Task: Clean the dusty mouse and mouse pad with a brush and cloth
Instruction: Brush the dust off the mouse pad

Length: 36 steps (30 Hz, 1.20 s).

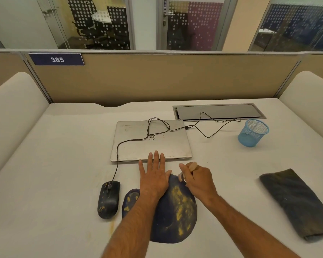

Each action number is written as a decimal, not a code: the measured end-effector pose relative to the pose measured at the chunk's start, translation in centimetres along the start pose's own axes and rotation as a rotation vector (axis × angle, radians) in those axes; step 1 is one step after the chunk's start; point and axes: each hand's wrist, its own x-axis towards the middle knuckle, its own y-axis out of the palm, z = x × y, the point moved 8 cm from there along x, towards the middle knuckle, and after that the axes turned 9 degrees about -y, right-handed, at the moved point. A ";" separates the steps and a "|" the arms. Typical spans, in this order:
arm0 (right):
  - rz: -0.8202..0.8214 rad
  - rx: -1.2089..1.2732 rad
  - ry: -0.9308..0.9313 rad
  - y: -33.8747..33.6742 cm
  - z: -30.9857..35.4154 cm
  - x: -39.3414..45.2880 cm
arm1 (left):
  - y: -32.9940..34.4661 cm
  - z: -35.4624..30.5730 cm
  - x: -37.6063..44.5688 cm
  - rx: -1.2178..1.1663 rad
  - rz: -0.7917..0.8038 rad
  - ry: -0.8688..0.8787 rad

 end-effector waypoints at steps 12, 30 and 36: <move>0.007 -0.012 -0.018 0.5 0.4 0.0 | -0.1 0.0 -0.1 -0.005 -0.005 0.001; -0.028 -0.002 0.028 0.3 -0.1 0.1 | 0.2 0.0 0.1 -0.009 -0.014 0.004; 0.015 0.001 -0.011 0.7 0.8 0.2 | 0.1 0.0 0.0 -0.009 -0.021 0.008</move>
